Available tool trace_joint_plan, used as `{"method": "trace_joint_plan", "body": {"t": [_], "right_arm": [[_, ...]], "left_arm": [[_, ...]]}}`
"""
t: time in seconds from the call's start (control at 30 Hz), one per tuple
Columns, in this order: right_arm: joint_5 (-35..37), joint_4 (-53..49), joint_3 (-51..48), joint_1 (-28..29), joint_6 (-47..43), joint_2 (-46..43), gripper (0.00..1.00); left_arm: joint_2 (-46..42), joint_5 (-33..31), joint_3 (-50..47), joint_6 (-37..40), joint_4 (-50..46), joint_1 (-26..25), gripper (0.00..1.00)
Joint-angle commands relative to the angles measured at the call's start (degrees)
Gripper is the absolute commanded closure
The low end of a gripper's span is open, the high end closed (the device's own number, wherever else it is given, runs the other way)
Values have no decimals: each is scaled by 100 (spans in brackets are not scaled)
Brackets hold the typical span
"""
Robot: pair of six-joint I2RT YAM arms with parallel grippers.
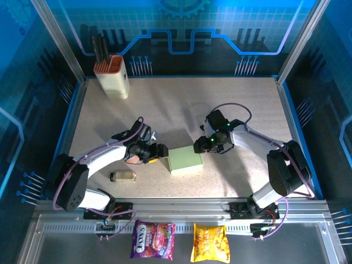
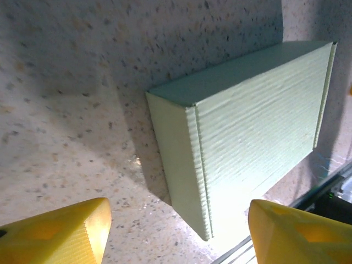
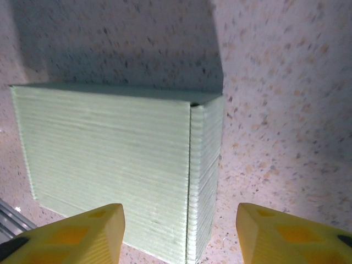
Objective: Fold the paper box
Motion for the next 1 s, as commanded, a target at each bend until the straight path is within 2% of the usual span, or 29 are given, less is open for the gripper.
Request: {"method": "trace_joint_plan", "body": {"t": [0.0, 0.23, 0.37, 0.47, 0.73, 0.97], "right_arm": [[-392, 58, -57, -13, -98, 194, 43], [-487, 107, 13, 154, -30, 467, 51], [-487, 162, 106, 275, 82, 483, 62], [-491, 213, 265, 356, 199, 504, 63], [-436, 394, 1237, 528, 520, 949, 59], [-415, 732, 2555, 655, 813, 1929, 57]], "left_arm": [[250, 483, -113, -410, 697, -174, 33], [632, 549, -112, -655, 1287, -291, 44], [673, 426, -5, -541, 1180, -283, 51], [619, 247, 128, -371, 990, -199, 51], [790, 217, 911, 250, 567, 592, 48], [1334, 123, 1731, 888, 187, 1529, 46]]}}
